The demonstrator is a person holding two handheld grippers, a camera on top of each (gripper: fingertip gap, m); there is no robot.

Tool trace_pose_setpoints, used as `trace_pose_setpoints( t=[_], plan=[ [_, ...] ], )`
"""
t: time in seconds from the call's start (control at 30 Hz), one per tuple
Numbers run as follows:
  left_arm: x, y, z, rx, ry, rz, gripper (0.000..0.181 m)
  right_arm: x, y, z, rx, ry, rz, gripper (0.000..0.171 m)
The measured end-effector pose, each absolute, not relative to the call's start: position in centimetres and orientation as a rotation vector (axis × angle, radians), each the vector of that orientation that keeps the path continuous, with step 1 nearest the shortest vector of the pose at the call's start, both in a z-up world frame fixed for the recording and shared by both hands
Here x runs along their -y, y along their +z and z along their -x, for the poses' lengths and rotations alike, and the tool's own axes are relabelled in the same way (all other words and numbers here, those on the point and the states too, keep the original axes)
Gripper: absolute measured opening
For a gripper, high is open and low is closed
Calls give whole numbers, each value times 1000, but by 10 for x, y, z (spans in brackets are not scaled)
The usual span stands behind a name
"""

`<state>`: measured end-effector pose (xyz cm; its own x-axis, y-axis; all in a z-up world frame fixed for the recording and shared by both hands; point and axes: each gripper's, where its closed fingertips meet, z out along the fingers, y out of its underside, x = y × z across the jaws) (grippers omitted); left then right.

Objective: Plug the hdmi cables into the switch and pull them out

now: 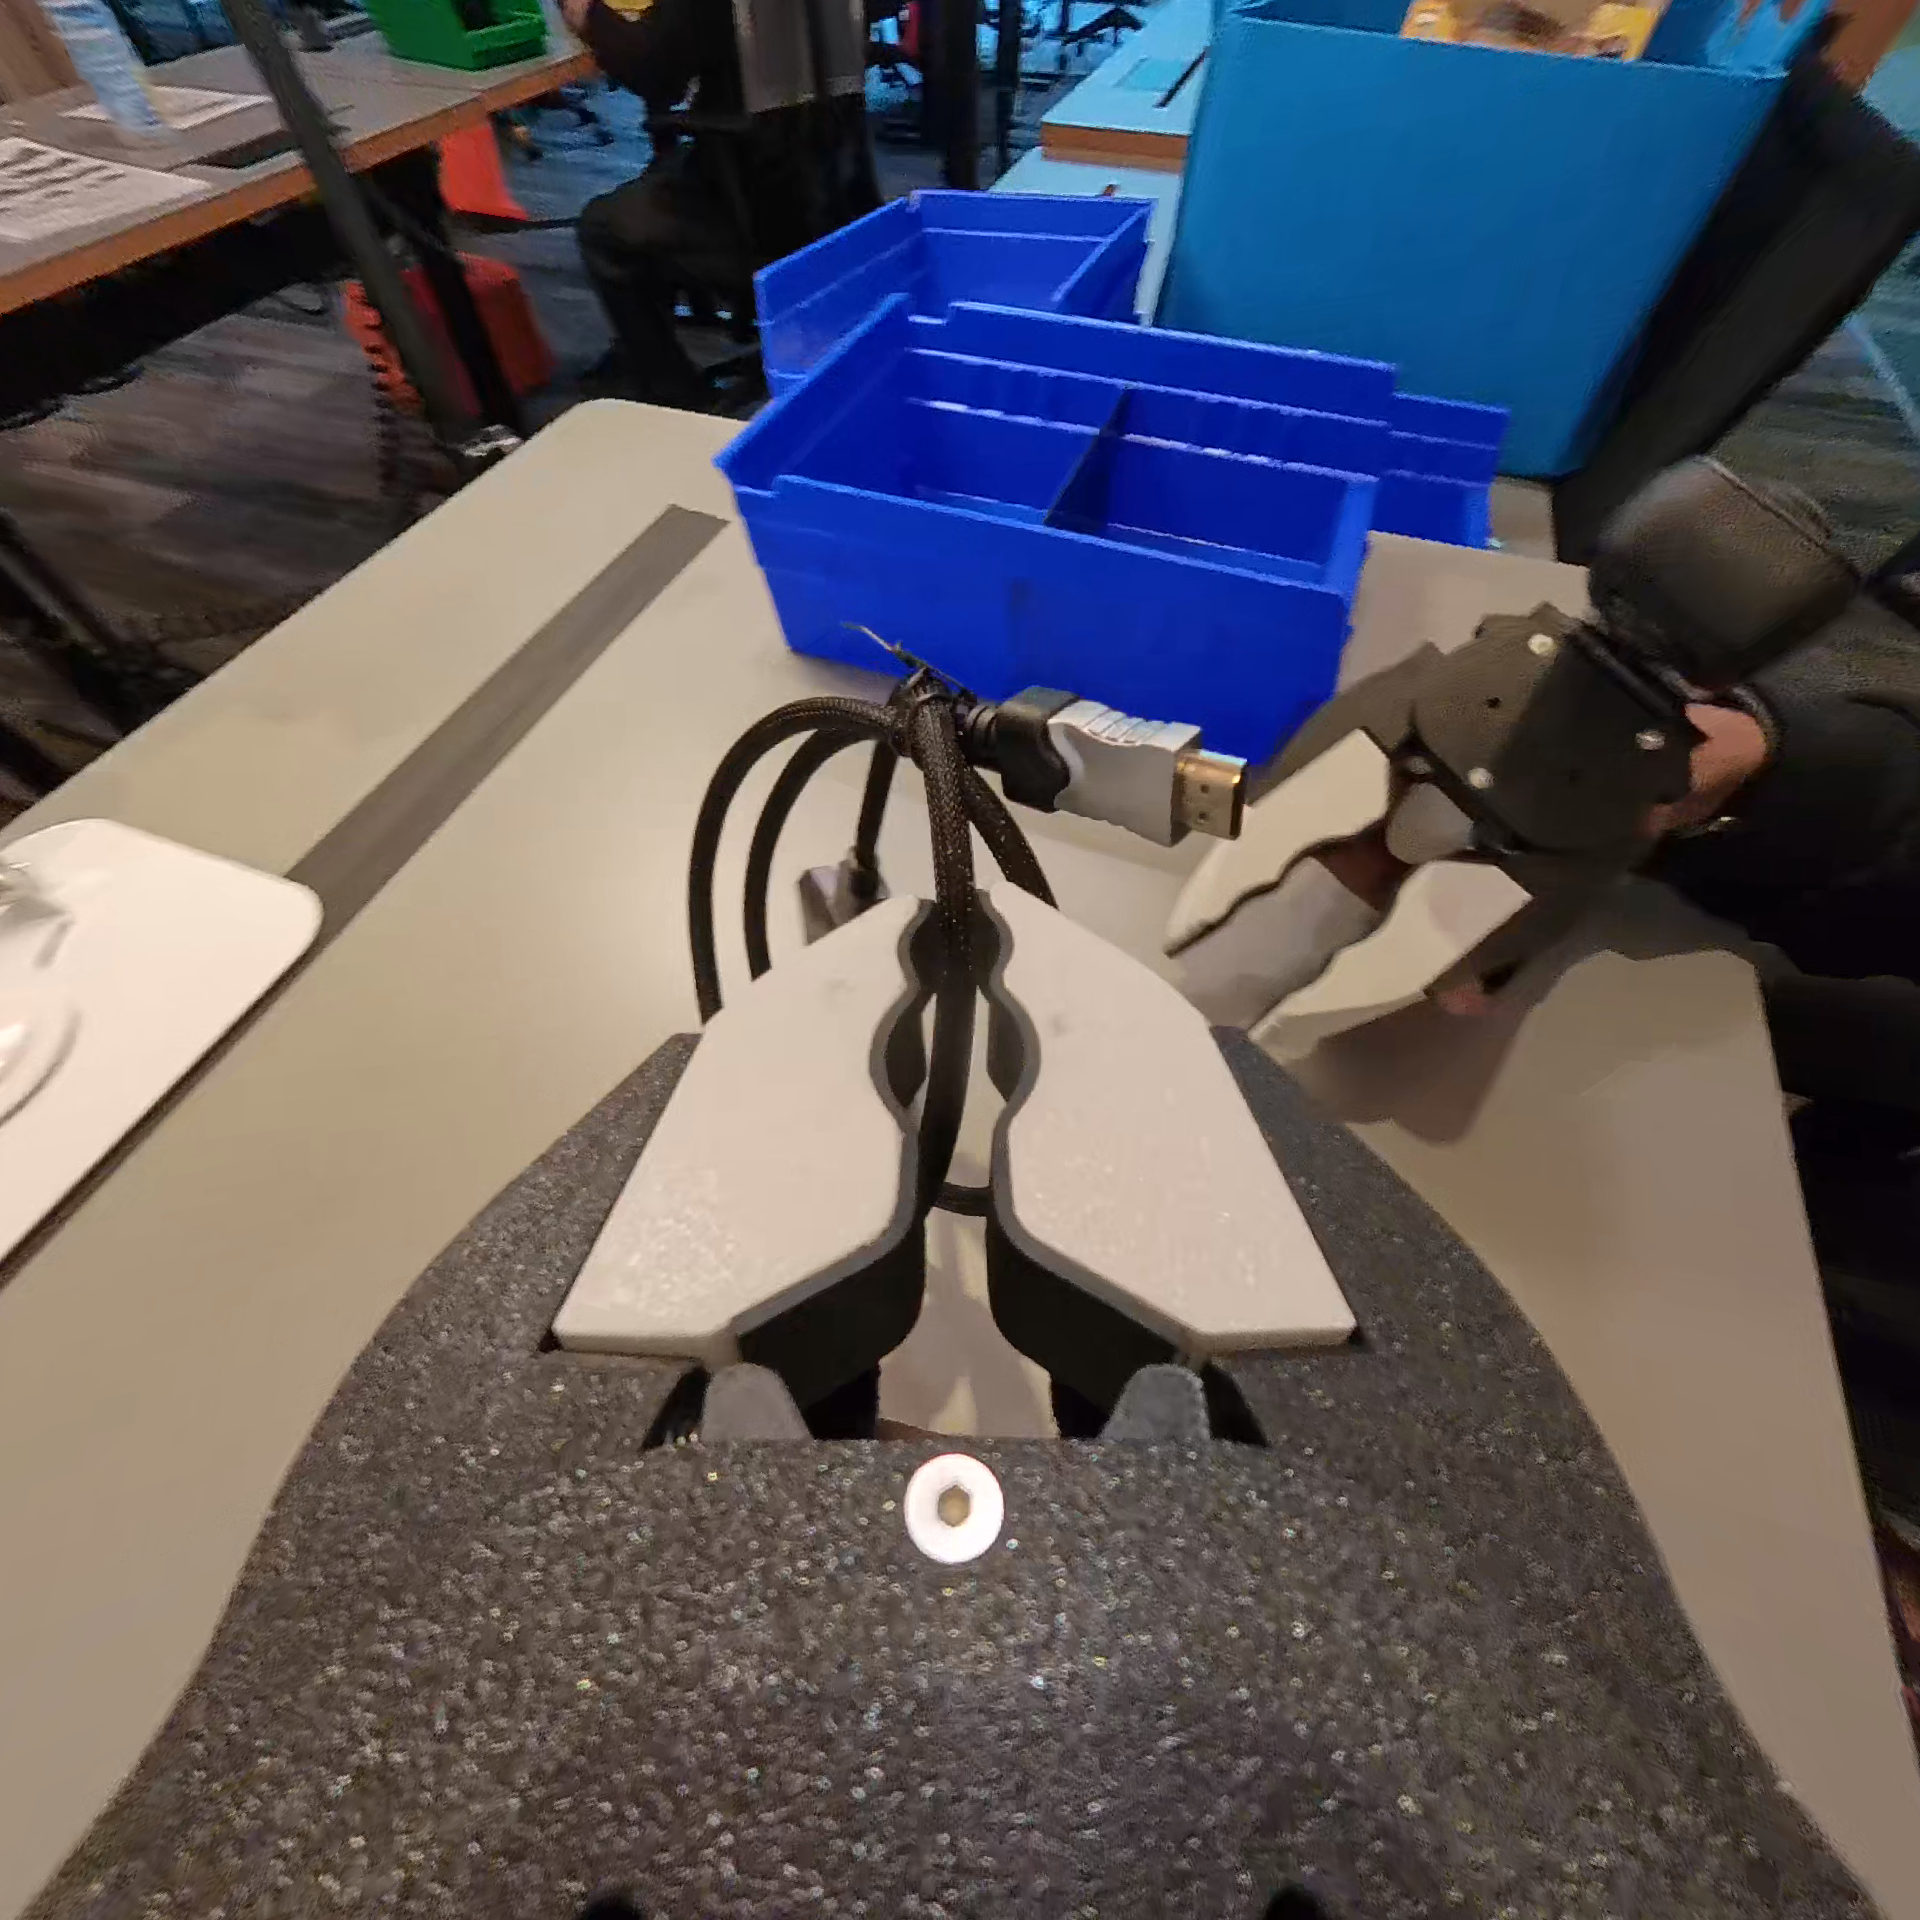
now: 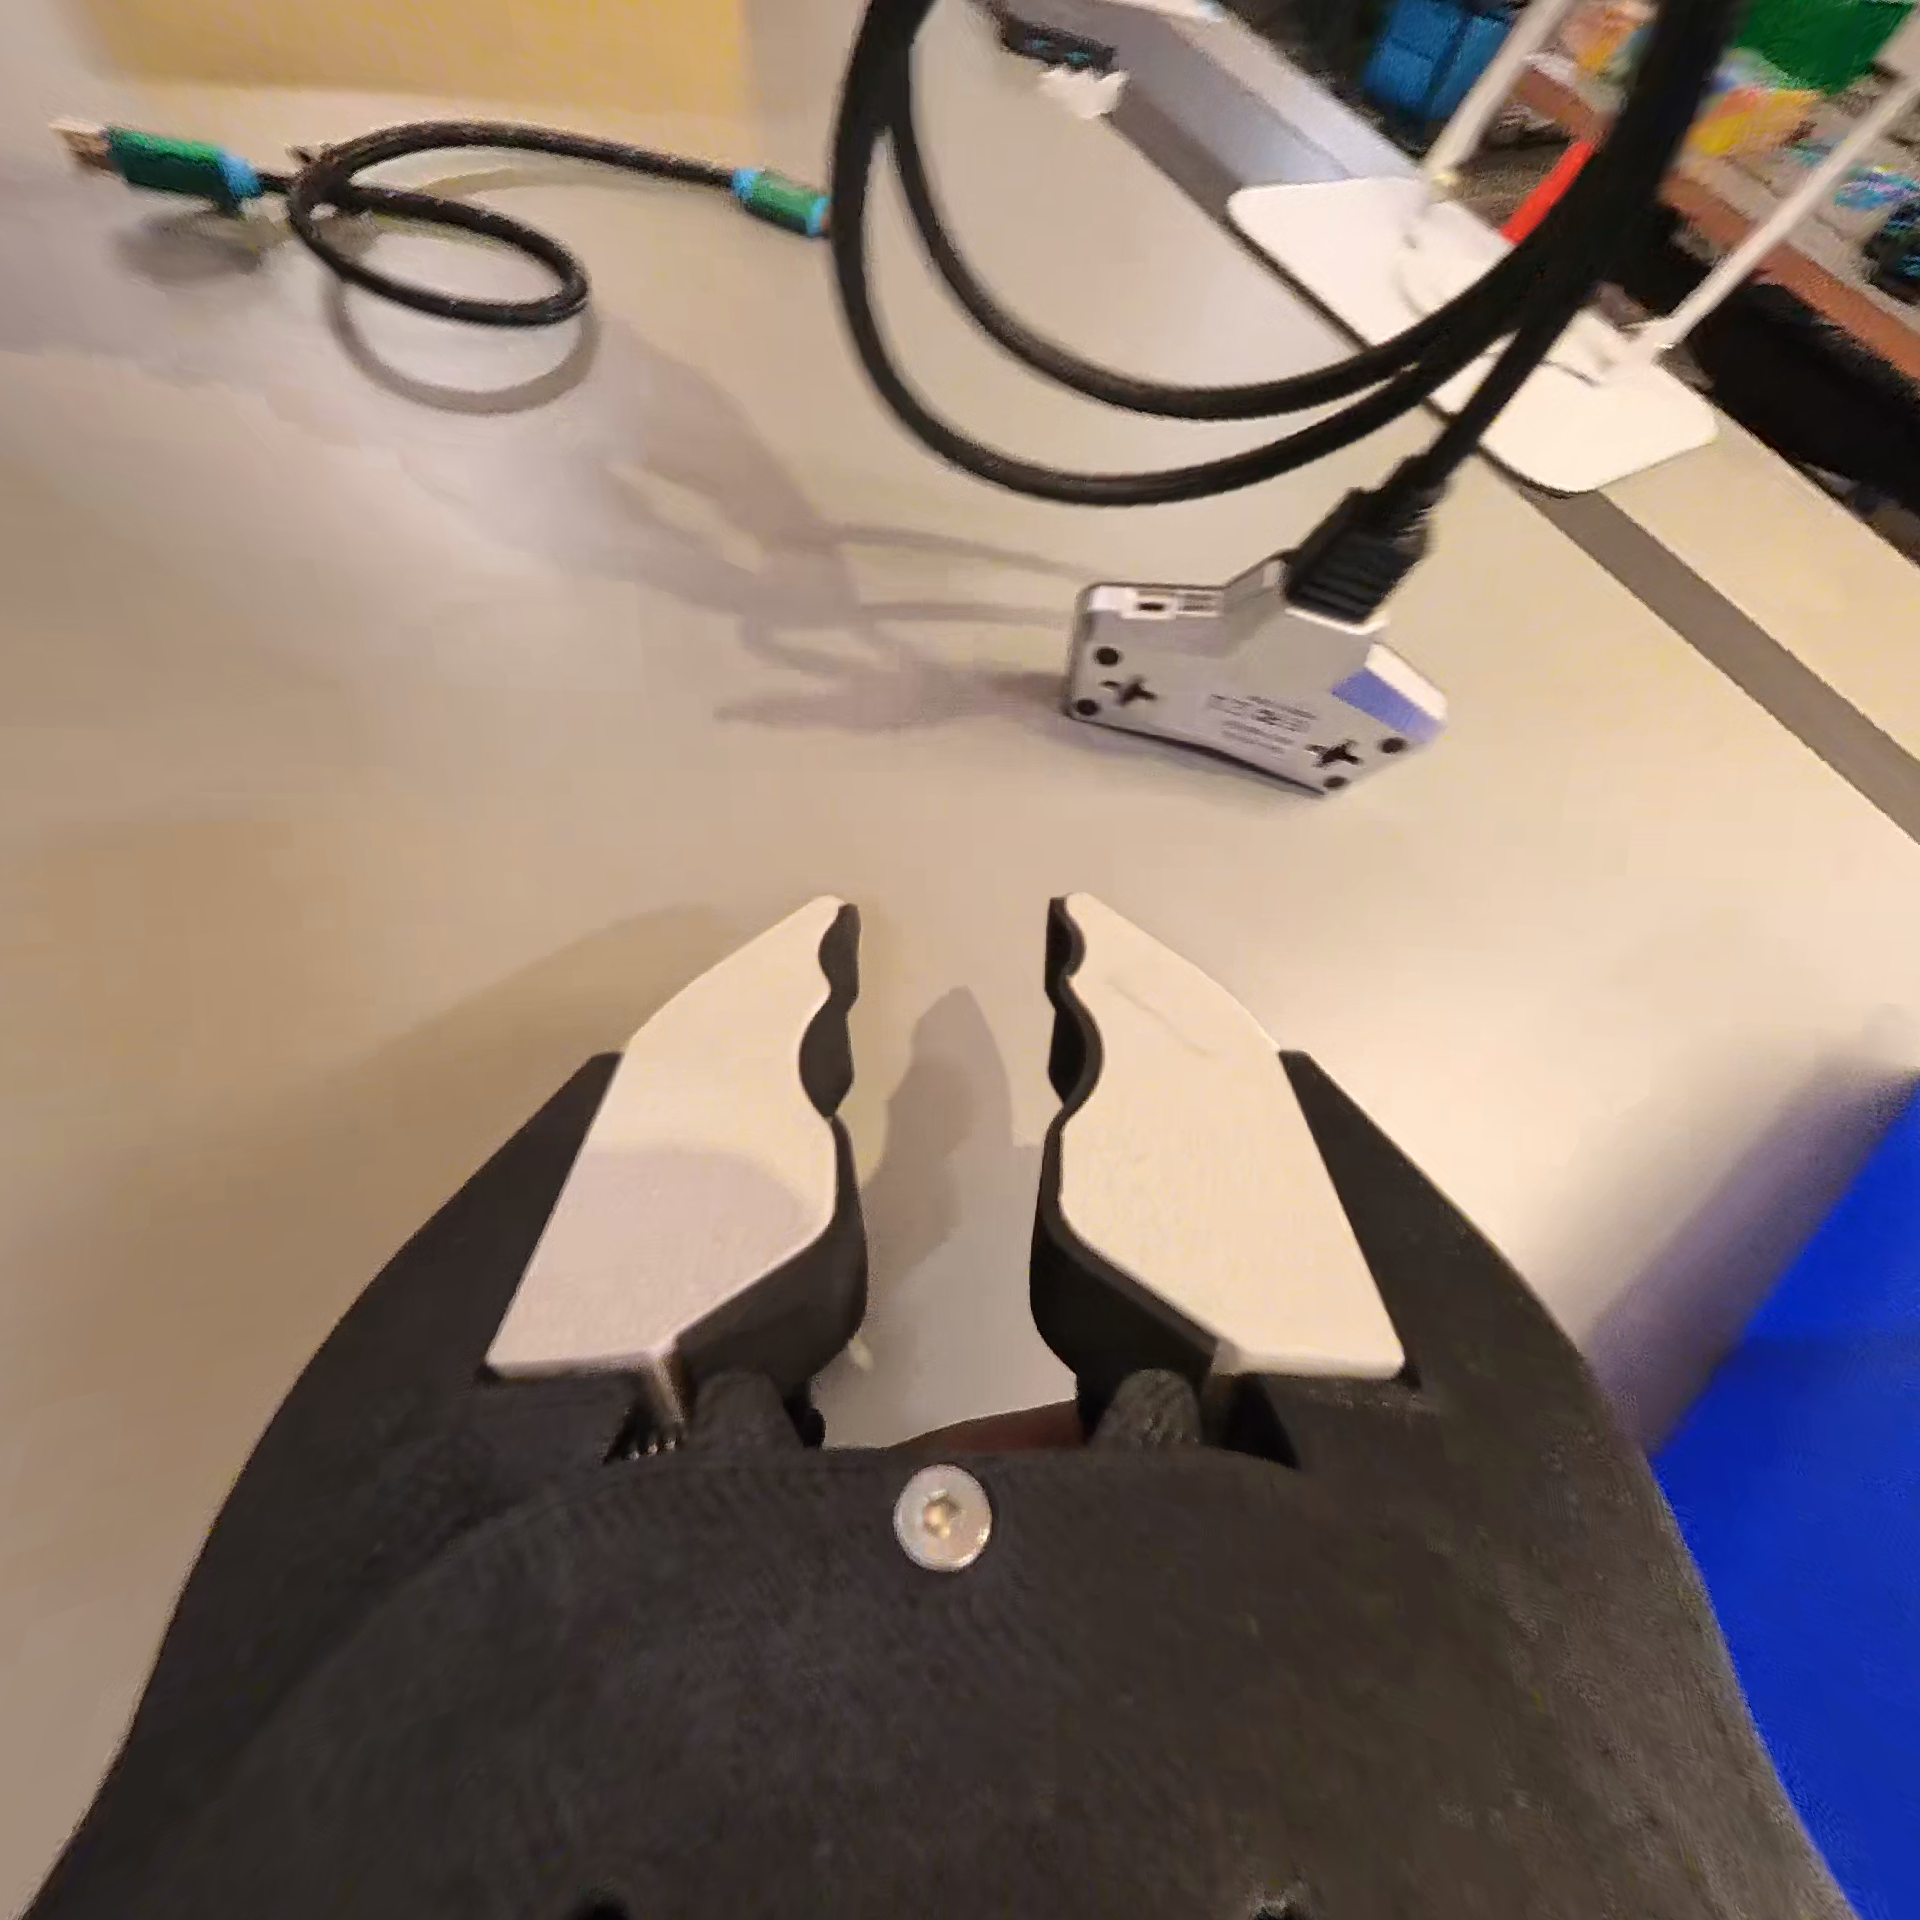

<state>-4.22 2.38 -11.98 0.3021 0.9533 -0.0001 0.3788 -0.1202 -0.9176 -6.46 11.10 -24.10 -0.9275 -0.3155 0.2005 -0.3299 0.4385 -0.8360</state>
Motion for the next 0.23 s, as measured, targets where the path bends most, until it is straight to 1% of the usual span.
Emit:
trace_pose_setpoints(
  t=[0.1,0.23],
  plan=[
    [-52,-132,43,1185,759,1713,7,-126,-231,74,2604,1587,-495,35],
    [-94,-161,47,1156,672,1762,7,-153,-231,83,2568,1517,-480,35]
  ],
)
